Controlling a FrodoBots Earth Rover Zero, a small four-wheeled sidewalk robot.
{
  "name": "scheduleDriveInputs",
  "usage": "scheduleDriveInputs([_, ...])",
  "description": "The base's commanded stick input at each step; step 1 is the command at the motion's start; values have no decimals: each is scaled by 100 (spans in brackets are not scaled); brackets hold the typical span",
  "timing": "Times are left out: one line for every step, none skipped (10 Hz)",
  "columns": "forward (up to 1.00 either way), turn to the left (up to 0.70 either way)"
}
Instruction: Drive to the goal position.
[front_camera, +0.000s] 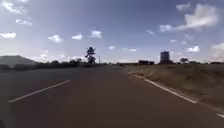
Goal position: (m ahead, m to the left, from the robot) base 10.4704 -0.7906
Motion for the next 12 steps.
scheduleDriveInputs([85,2])
scheduleDriveInputs([85,2])
scheduleDriveInputs([85,2])
scheduleDriveInputs([85,2])
scheduleDriveInputs([85,2])
scheduleDriveInputs([85,2])
scheduleDriveInputs([85,2])
scheduleDriveInputs([85,2])
scheduleDriveInputs([85,2])
scheduleDriveInputs([85,2])
scheduleDriveInputs([85,2])
scheduleDriveInputs([85,2])
